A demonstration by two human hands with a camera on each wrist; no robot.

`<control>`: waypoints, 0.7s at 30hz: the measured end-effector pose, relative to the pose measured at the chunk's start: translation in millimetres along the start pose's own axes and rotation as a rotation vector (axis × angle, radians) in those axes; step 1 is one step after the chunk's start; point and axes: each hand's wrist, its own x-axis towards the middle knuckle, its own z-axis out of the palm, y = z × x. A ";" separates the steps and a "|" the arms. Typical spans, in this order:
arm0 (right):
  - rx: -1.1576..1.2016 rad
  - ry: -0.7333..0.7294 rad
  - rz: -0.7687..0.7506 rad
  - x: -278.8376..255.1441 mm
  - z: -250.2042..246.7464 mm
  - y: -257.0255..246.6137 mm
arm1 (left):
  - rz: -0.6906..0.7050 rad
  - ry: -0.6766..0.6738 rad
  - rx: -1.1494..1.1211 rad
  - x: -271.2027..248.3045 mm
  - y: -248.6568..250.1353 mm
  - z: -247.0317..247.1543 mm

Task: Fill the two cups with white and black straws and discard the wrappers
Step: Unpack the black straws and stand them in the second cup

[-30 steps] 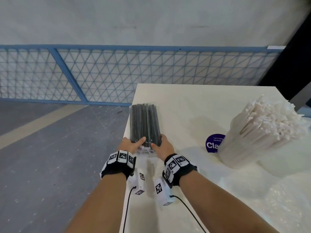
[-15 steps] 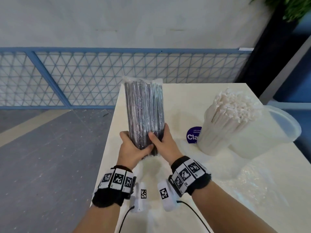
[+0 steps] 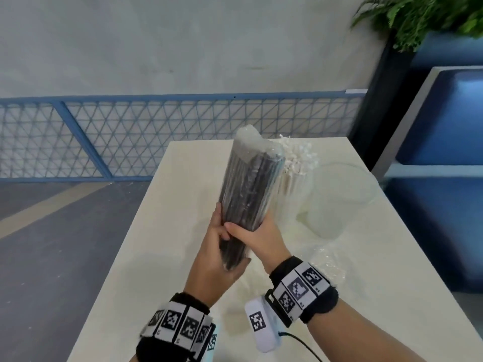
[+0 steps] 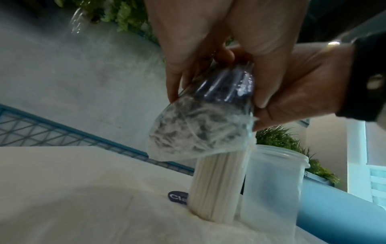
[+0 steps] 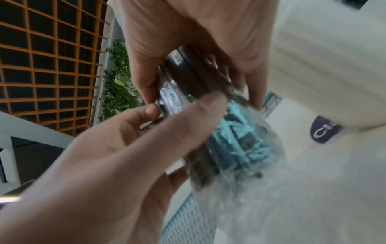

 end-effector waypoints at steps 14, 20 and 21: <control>-0.056 -0.348 0.105 -32.8 -149.8 7.8 | -0.389 -0.137 -0.598 30.7 32.4 52.5; -0.117 0.199 -0.268 -41.6 -143.9 -6.9 | -0.403 -0.021 -0.447 34.2 32.7 65.6; -0.110 0.258 -0.313 -42.3 -141.2 -12.1 | -0.418 -0.019 -0.437 34.5 30.3 66.3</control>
